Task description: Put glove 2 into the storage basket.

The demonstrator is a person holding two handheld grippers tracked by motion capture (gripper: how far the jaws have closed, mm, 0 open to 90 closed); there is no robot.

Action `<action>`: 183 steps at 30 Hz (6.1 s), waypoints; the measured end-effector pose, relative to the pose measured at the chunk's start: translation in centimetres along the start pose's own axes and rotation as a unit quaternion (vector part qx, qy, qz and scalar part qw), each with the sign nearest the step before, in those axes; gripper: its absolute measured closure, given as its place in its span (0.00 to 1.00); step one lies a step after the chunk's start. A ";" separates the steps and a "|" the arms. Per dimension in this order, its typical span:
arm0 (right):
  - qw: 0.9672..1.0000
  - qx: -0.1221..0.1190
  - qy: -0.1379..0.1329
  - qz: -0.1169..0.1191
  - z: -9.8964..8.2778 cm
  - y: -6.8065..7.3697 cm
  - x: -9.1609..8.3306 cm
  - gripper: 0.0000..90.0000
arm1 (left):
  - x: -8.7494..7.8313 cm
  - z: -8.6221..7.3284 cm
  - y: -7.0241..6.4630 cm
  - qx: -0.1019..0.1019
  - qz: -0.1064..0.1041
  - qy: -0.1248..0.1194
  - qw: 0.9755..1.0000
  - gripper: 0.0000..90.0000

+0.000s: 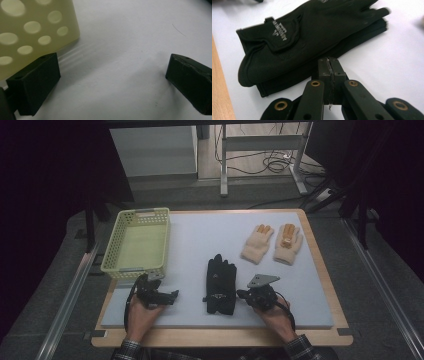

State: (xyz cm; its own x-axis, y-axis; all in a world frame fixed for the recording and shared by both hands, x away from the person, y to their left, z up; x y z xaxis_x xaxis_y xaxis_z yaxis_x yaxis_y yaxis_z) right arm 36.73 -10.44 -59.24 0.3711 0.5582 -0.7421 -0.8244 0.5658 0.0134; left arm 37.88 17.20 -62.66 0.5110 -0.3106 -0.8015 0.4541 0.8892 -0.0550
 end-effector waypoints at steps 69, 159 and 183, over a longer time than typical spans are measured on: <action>0.998 0.037 -0.002 -0.040 0.9 -4.2 -1.1 0.42 | 0.0 0.0 0.0 -0.001 -0.001 0.001 1.000 0.00; 0.990 0.077 0.024 -0.114 -4.0 -9.8 -2.6 0.19 | 3.5 7.6 -10.2 0.117 -0.038 0.069 0.990 0.63; 0.990 0.077 0.024 -0.115 -4.0 -9.8 -2.6 0.19 | -0.5 12.9 -6.8 0.086 -0.033 0.032 0.995 0.75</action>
State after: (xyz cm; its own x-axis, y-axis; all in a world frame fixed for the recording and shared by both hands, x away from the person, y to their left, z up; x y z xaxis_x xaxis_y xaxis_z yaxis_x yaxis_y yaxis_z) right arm 42.09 -19.85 -60.10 0.5169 0.3770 -0.7685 -0.6445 0.7622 -0.0596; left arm 43.94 6.94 -54.24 0.4302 -0.3396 -0.8364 0.6059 0.7955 -0.0114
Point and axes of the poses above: each handheld gripper's, and its own axes: x roughly forward along the jaws, z roughly out of its top, y roughly to its left, the point moved 10 cm from there along x, roughly forward along the jaws, and after that the axes turned 7 degrees about y, right-handed, at the moved point
